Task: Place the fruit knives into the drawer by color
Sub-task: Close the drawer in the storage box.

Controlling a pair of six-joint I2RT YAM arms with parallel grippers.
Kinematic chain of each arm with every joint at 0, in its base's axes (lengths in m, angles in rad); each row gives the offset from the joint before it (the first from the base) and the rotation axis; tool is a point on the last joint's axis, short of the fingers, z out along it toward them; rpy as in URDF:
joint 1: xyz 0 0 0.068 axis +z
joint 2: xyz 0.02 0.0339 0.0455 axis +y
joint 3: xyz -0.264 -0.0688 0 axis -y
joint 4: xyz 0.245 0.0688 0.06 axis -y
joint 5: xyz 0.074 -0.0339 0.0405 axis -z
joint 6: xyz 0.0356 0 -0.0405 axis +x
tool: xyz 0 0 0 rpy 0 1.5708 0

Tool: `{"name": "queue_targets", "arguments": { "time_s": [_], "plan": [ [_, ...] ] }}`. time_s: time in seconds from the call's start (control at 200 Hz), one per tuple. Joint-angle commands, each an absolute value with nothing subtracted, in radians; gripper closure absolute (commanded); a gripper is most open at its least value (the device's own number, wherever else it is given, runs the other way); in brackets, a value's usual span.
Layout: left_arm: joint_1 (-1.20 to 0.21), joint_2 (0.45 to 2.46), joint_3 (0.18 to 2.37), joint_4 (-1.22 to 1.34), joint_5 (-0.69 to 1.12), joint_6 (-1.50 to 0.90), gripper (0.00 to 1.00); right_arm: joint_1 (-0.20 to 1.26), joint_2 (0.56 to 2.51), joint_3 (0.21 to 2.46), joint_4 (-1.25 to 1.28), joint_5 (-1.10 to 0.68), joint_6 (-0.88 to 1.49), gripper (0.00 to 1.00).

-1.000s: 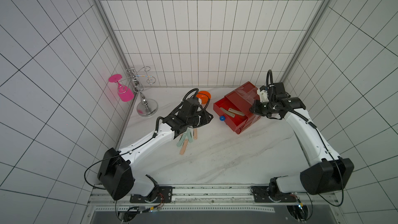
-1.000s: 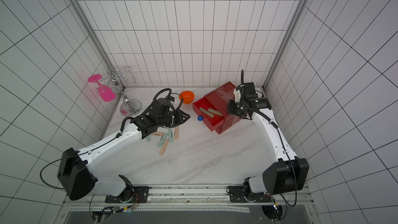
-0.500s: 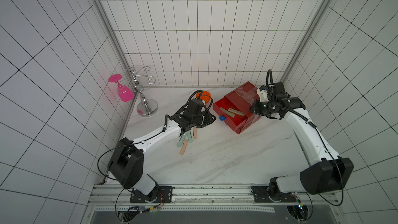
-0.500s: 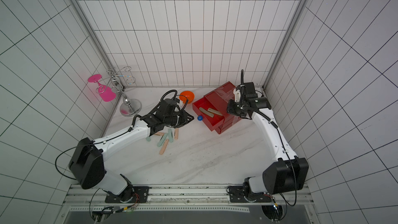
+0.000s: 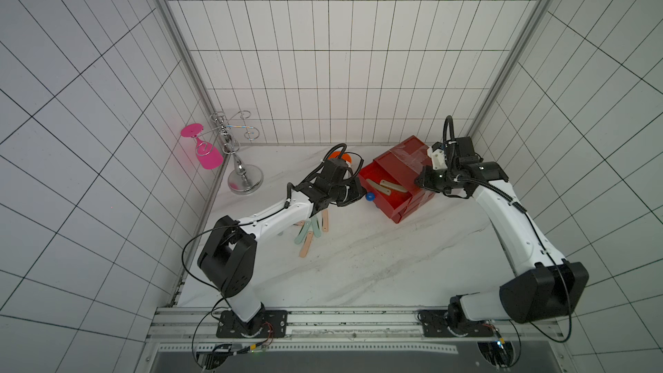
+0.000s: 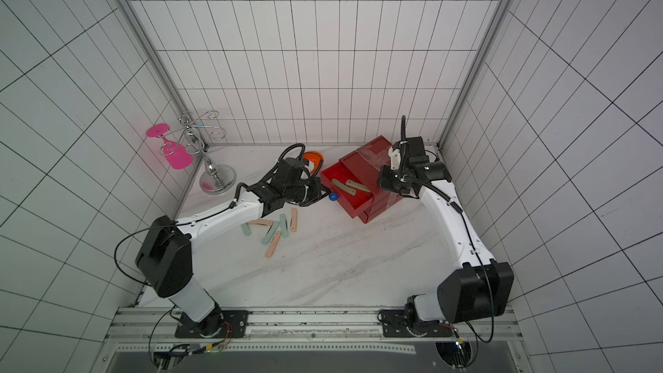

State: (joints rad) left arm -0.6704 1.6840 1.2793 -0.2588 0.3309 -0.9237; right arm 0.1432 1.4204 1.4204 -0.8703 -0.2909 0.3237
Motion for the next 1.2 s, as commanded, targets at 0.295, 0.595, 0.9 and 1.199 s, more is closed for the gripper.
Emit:
{"name": "queue_targets", "arguments": {
  "time_s": [0.295, 0.595, 0.9, 1.199],
  "plan": [
    [-0.704, 1.778, 1.401, -0.221, 0.355, -0.927, 0.93, 0.131, 1.486, 1.338, -1.093, -0.242, 0.314, 0.85],
    [-0.719, 1.870, 1.502, -0.213, 0.375, -0.936, 0.93, 0.130, 1.488, 1.325, -1.089, -0.245, 0.314, 0.85],
    [-0.731, 1.941, 1.578, -0.204, 0.373, -0.947, 0.93, 0.131, 1.495, 1.314, -1.084, -0.245, 0.311, 0.85],
    [-0.742, 1.988, 1.618, -0.189, 0.365, -0.965, 0.92, 0.130, 1.505, 1.302, -1.074, -0.244, 0.308, 0.85]
  ]
}}
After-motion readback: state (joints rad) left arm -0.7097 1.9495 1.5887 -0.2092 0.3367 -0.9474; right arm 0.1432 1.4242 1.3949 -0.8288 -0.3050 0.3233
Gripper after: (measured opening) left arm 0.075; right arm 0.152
